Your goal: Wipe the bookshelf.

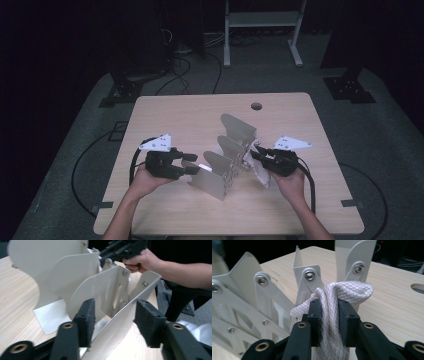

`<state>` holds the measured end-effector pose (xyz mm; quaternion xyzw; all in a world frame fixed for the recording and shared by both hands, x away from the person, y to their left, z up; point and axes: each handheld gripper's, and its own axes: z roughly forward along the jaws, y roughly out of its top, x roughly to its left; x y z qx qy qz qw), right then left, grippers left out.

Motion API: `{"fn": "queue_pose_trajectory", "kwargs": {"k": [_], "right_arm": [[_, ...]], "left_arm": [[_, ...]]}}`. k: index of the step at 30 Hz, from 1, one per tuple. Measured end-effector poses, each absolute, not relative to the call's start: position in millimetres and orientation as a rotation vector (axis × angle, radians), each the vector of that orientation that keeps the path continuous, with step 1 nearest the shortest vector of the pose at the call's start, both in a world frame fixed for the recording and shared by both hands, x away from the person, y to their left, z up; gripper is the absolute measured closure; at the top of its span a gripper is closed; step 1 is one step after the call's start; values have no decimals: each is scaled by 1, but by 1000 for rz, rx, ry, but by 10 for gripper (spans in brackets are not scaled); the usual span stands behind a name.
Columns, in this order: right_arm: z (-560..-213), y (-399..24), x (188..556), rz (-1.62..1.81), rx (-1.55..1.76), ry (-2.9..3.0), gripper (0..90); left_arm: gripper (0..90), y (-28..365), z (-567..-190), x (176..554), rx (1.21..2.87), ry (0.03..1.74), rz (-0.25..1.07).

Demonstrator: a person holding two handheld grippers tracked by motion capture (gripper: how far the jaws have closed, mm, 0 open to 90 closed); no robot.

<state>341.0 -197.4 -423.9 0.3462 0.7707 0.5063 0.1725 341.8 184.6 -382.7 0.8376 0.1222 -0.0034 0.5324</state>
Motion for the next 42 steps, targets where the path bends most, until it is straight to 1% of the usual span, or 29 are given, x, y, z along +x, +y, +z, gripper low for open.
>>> {"fn": "queue_pose_trajectory", "kwargs": {"k": [3, 9, 12, 16, 20, 29, 42], "right_arm": [[-424, -198, 350, 1432, 988, 2186, 728], [-424, -199, 366, 1428, 1018, 2158, 729], [-426, -200, 371, 1441, 1037, 2157, 730], [-426, -201, 362, 1451, 1002, 2179, 732], [-425, -201, 355, 1468, 973, 2190, 733], [-416, -205, 341, 1526, 938, 2205, 733], [-413, -225, 322, 1538, 912, 2224, 733]], "left_arm": [[591, 182, -383, 341, 2007, 278, -16], [637, 176, -386, 341, 2032, 259, -39], [678, 174, -386, 341, 2039, 239, -53], [740, 173, -386, 339, 2049, 207, -77], [773, 169, -387, 336, 2045, 194, -78], [813, 155, -388, 337, 2039, 165, -89], [859, 117, -390, 337, 2033, 133, -88]]}}
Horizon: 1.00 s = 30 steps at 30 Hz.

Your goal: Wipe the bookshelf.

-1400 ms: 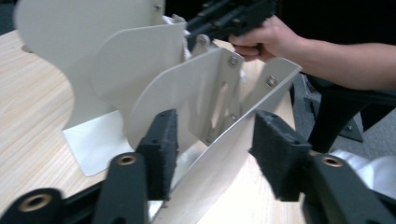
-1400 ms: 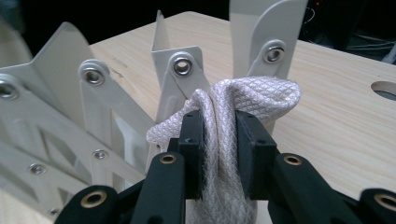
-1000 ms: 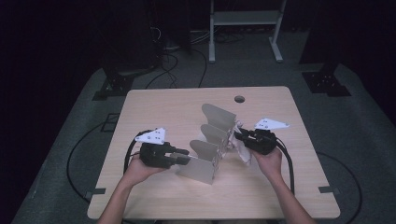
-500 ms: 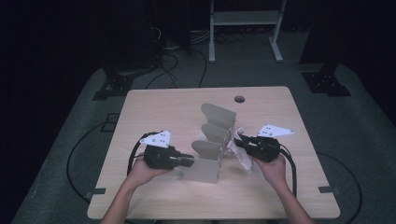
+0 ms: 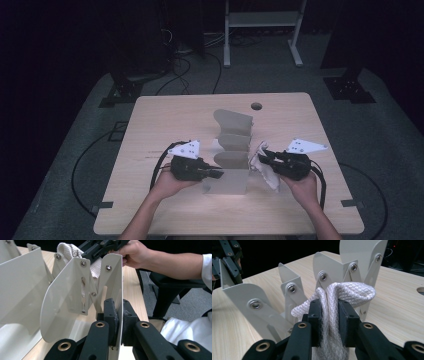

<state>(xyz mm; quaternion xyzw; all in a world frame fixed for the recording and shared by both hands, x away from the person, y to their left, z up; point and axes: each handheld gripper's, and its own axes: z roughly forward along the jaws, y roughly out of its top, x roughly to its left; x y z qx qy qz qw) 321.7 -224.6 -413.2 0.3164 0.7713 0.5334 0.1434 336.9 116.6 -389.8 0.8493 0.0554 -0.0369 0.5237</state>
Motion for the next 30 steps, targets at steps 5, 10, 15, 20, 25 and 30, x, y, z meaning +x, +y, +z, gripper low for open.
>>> {"fn": "queue_pose_trajectory", "kwargs": {"k": [5, 10, 15, 20, 25, 30], "right_arm": [[-415, -233, 316, 1537, 916, 2218, 733], [-414, -247, 306, 1543, 930, 2203, 733], [-414, -254, 298, 1543, 924, 2202, 733], [-413, -258, 293, 1550, 919, 2201, 733], [-415, -262, 289, 1573, 931, 2198, 733], [-419, -260, 281, 1588, 929, 2212, 733]], "left_arm": [[871, 103, -389, 335, 2041, 128, -64], [879, 87, -388, 334, 2056, 139, -34], [881, 73, -387, 335, 2061, 149, -16], [878, 63, -387, 339, 2061, 171, -14], [863, 59, -387, 341, 2060, 192, -17], [753, 61, -385, 339, 2056, 205, -9]]}}
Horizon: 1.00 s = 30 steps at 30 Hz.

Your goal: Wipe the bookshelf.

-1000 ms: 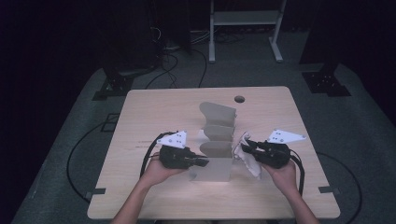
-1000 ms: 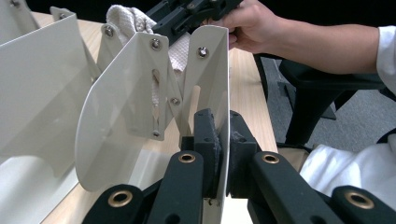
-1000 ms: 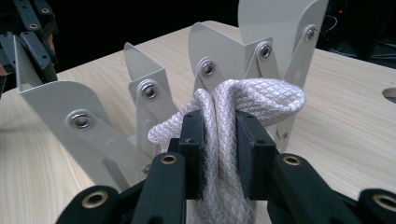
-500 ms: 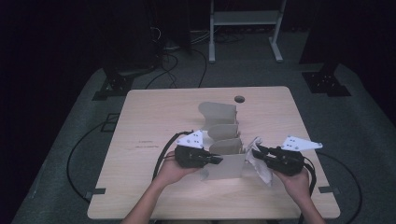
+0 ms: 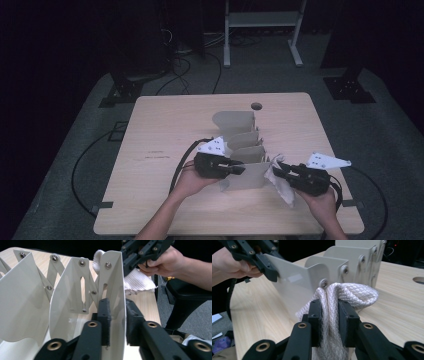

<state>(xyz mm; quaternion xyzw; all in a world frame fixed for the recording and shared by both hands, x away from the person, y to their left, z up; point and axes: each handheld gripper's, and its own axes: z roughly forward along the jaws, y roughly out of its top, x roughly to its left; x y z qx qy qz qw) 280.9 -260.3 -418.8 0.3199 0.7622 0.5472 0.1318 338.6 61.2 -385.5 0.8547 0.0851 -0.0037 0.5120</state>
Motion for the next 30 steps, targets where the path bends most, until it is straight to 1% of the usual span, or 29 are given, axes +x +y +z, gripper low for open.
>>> {"fn": "queue_pose_trajectory", "kwargs": {"k": [5, 6, 13, 19, 26, 30], "right_arm": [[-421, -256, 277, 1594, 930, 2224, 733], [-421, -255, 277, 1598, 931, 2222, 733], [-425, -252, 274, 1608, 938, 2218, 732], [-427, -250, 272, 1603, 938, 2226, 733], [-429, -250, 268, 1599, 939, 2236, 732], [-428, -250, 265, 1597, 935, 2231, 732]], "left_arm": [[645, 70, -380, 335, 2038, 212, 2], [611, 72, -379, 335, 2038, 219, 11], [569, 87, -372, 335, 2005, 239, 4], [533, 97, -364, 335, 1982, 245, 34], [491, 107, -361, 346, 1964, 280, 81], [489, 108, -366, 362, 1956, 303, 77]]}}
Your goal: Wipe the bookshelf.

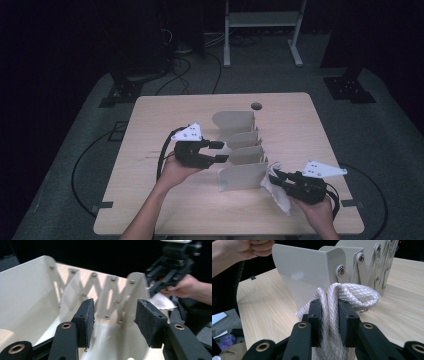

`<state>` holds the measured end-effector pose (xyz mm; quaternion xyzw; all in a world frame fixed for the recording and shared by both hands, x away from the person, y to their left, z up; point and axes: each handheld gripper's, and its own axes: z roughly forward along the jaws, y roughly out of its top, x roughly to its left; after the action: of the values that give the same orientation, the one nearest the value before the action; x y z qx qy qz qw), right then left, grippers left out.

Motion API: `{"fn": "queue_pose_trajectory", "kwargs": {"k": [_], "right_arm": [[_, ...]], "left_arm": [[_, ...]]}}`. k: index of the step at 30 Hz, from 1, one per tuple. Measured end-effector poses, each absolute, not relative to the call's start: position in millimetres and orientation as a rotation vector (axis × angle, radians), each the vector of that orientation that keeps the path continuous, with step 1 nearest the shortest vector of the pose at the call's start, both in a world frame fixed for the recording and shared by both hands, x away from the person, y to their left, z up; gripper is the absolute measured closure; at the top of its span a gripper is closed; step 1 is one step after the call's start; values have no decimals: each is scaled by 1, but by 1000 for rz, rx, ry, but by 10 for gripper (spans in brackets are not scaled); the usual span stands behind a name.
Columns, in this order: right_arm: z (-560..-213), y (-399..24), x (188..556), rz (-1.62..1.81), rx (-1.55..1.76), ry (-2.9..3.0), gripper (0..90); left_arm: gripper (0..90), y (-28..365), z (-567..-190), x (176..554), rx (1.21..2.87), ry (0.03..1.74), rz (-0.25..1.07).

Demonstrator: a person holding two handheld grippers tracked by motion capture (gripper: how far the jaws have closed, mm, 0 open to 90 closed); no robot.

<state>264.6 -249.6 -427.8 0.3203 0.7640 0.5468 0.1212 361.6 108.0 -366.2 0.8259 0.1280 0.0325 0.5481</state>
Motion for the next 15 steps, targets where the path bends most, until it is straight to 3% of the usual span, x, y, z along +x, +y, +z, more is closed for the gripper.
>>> {"fn": "queue_pose_trajectory", "kwargs": {"k": [4, 15], "right_arm": [[-427, -249, 263, 1604, 929, 2226, 733], [-426, -246, 257, 1612, 918, 2231, 732]], "left_arm": [[532, 104, -373, 373, 1962, 297, 75], [538, 93, -382, 402, 1983, 294, 87]]}}
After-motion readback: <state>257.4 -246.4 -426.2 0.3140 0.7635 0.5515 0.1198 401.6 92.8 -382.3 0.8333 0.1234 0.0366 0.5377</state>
